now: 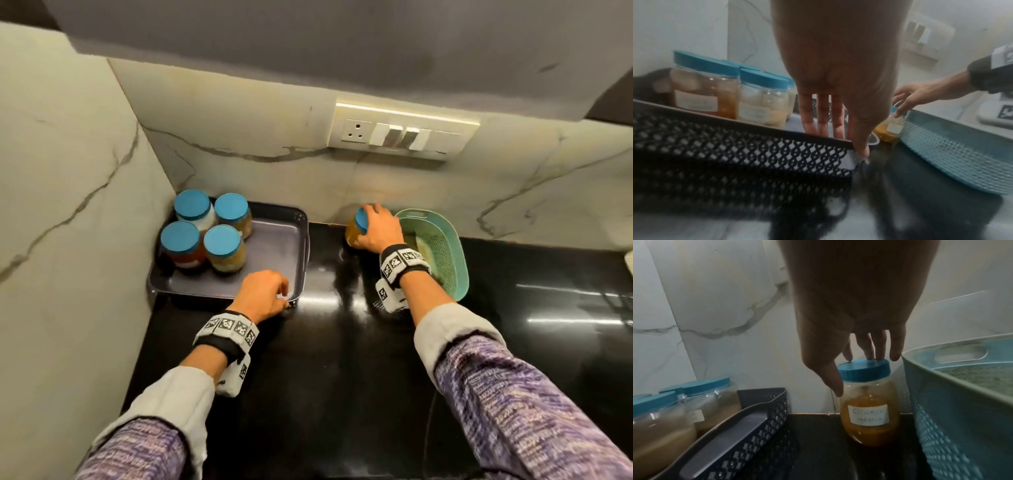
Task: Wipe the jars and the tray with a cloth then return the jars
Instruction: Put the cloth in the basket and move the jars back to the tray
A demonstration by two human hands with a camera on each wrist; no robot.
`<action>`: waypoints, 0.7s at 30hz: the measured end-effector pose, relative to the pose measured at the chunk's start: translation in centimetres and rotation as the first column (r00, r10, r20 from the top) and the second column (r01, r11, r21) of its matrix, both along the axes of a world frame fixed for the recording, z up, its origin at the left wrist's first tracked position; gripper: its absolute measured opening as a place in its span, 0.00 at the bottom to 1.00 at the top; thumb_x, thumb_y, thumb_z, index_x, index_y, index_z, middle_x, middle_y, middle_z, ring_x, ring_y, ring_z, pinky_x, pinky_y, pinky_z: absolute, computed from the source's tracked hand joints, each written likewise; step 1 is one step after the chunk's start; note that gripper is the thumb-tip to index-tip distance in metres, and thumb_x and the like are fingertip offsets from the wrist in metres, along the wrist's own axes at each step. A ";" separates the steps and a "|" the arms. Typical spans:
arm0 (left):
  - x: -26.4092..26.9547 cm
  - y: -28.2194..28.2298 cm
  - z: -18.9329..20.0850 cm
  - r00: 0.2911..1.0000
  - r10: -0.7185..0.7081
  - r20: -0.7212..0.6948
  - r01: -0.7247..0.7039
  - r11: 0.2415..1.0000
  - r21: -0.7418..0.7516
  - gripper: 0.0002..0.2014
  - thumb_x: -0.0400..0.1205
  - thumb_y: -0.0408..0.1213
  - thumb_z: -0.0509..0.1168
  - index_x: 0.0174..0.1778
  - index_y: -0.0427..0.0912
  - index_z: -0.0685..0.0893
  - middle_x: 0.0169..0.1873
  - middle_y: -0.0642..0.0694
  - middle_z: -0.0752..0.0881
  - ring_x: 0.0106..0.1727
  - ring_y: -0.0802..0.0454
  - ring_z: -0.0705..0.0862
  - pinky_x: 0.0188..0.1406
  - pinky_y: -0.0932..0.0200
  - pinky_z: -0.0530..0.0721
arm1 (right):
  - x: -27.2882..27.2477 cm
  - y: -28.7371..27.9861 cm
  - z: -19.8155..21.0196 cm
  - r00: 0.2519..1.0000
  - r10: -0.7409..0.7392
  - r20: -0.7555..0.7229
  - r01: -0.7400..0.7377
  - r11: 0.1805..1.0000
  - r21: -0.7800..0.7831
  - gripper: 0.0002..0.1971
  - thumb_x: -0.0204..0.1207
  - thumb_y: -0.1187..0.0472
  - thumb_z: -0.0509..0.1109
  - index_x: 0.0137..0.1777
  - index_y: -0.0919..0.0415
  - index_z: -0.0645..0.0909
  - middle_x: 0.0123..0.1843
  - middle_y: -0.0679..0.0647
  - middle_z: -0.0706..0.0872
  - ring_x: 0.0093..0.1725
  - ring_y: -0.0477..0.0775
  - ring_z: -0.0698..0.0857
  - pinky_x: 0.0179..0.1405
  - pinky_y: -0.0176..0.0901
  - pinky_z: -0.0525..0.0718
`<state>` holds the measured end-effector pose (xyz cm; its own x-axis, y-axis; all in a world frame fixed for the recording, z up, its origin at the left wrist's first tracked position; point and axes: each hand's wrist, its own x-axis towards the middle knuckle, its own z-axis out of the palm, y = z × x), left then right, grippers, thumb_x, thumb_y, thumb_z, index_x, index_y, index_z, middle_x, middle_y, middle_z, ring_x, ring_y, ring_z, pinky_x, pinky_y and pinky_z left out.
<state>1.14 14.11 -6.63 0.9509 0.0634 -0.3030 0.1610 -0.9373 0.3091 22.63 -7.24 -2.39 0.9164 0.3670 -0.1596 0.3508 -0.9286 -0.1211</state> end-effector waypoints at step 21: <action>-3.2 5.6 1.4 0.895 0.183 0.408 -0.150 0.982 -0.111 0.16 0.73 0.36 0.80 0.56 0.39 0.91 0.57 0.41 0.89 0.59 0.38 0.88 0.50 0.45 0.88 | -6.8 14.6 3.8 0.994 0.110 0.004 -0.102 0.909 0.404 0.36 0.64 0.42 0.85 0.73 0.51 0.83 0.62 0.58 0.81 0.68 0.62 0.78 0.64 0.57 0.83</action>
